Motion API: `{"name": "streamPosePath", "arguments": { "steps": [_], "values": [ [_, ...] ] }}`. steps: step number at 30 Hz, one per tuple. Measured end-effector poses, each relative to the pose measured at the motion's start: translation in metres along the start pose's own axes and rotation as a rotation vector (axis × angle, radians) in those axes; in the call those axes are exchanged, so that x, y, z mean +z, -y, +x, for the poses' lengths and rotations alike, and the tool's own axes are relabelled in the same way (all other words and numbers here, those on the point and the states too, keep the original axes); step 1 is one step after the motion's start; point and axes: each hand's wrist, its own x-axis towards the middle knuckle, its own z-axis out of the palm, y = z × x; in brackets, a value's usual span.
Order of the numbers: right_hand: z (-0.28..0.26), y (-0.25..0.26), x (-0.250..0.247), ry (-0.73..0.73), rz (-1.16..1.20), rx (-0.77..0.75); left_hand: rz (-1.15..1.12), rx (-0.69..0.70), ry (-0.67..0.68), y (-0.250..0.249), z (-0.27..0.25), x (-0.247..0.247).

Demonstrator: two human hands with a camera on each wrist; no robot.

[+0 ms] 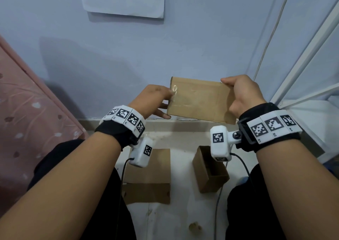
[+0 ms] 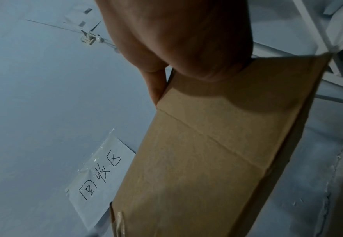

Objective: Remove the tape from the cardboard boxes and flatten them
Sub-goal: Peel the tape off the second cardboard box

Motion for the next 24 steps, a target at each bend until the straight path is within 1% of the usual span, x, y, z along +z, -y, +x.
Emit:
{"name": "streamPosePath", "arguments": {
  "steps": [1,3,4,5,6,11,15,18,24],
  "values": [
    [0.0,0.0,0.001,0.012,0.002,-0.002,0.003,0.009,-0.054,0.0,0.0,0.001],
    [-0.001,-0.003,0.004,0.036,-0.001,-0.004,0.116,0.079,-0.181,0.003,0.001,0.004],
    [0.0,-0.004,0.005,0.044,-0.004,-0.003,0.167,0.117,-0.228,0.005,0.001,0.005],
    [0.001,-0.005,0.006,0.048,-0.005,-0.002,0.191,0.139,-0.244,0.006,0.001,0.005],
    [0.002,-0.005,0.006,0.049,-0.009,0.001,0.189,0.148,-0.234,0.007,0.003,0.004],
    [0.01,0.002,-0.004,0.041,0.004,0.034,0.084,0.129,-0.074,0.001,0.003,-0.004],
    [0.015,0.007,-0.014,0.053,0.033,0.071,0.007,0.14,-0.028,-0.004,-0.002,-0.009],
    [0.018,0.009,-0.017,0.07,0.033,0.092,0.01,0.144,-0.051,-0.006,-0.002,-0.01],
    [0.016,0.012,-0.021,0.083,0.088,0.15,-0.047,0.187,-0.168,-0.011,-0.006,-0.012]
  ]
}}
